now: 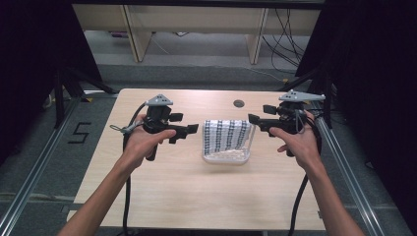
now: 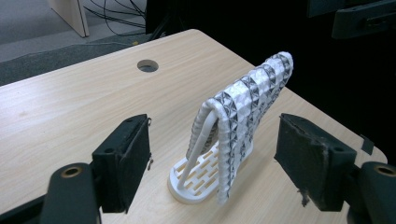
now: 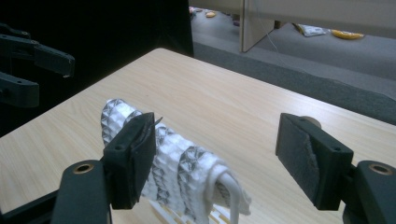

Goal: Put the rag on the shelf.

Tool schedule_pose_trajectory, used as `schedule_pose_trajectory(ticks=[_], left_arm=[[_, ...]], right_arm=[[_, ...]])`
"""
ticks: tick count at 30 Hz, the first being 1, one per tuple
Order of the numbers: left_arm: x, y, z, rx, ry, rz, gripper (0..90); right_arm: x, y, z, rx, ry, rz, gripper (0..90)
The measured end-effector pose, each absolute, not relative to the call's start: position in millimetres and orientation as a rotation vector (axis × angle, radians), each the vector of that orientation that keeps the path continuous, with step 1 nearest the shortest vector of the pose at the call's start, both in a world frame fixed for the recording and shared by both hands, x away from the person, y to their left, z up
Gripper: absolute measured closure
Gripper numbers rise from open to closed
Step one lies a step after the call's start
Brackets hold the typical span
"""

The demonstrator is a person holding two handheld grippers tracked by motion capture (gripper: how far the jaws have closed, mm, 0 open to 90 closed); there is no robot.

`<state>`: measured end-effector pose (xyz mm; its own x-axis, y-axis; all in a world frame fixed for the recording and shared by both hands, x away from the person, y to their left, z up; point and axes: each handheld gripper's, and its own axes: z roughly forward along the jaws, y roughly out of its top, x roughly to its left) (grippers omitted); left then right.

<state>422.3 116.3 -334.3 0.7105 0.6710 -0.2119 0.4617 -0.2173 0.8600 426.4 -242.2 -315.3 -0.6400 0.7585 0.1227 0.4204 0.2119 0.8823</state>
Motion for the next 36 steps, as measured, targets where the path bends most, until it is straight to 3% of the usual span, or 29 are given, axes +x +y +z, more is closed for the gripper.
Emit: schedule_pose_trajectory(ticks=[14, 24, 36], left_arm=[[403, 119, -345, 1.853, 0.841, 0.226, 25.5], [389, 121, -351, 1.850, 0.813, 0.213, 24.9], [376, 122, -361, 1.845, 0.789, 0.176, 24.7]], right_arm=[[416, -242, -321, 1.066, 2.160, 1.400, 29.6], [402, -242, -325, 1.113, 2.154, 1.396, 21.7], [390, -244, -335, 1.061, 2.148, 1.405, 21.7]])
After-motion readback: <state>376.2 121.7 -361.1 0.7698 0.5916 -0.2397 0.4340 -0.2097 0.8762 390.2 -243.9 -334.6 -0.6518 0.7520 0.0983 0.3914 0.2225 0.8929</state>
